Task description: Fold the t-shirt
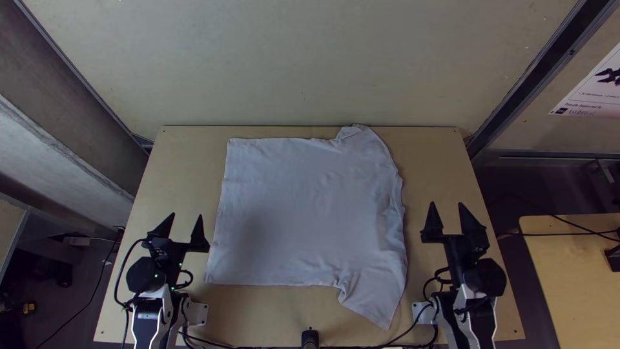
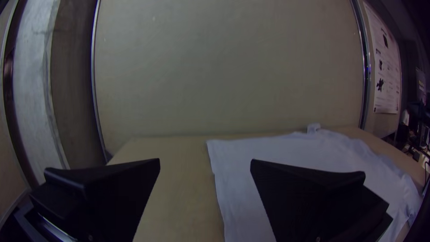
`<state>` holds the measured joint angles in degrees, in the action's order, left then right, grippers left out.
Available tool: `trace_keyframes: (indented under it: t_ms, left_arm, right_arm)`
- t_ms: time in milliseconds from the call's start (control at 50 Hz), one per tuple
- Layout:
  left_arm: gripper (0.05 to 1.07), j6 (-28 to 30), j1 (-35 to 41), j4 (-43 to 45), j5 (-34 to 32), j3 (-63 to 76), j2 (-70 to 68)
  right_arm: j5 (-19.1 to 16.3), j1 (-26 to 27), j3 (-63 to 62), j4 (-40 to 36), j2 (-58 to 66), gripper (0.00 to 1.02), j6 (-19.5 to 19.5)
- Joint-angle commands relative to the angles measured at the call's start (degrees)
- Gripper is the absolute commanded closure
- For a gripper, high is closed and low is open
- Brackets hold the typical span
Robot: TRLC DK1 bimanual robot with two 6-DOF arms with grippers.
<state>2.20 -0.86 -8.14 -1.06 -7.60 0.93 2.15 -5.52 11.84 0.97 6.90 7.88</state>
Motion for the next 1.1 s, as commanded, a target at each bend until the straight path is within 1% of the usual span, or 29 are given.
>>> trace_keyframes:
  t_ms: [0, 140, 280, 560, 660, 900, 1080]
  left_arm:
    - [0.10, 0.97, 0.25, 3.57, -0.52, -4.80, 3.38]
    - [0.10, 0.88, 0.69, 5.24, -0.61, -11.21, 12.69]
    - [0.10, 0.79, 1.04, 7.00, -0.61, -18.33, 21.75]
    - [0.10, 0.79, 0.86, 6.03, -0.61, -34.94, 40.12]
    - [0.10, 0.70, 1.04, 3.57, -0.61, -40.57, 46.09]
    - [0.10, -0.18, 1.48, -7.68, -0.70, -56.21, 61.91]
    - [0.10, -1.32, 1.39, -7.59, -0.70, -62.54, 69.74]
  right_arm:
    - [0.48, 0.16, 4.60, 1.93, 5.50, 0.04, -0.06]
    - [0.57, 0.33, 8.91, 4.92, 11.56, 0.04, -0.32]
    - [0.57, 0.51, 15.59, 5.18, 19.30, 0.04, -0.41]
    - [0.57, 0.60, 29.82, 4.56, 35.29, 0.04, -1.20]
    - [0.57, 0.60, 34.04, 4.65, 40.48, 0.04, -2.08]
    - [0.48, 0.77, 44.68, 3.86, 53.48, 0.04, -2.08]
    - [0.48, -0.28, 52.94, 2.02, 62.54, 0.04, -1.99]
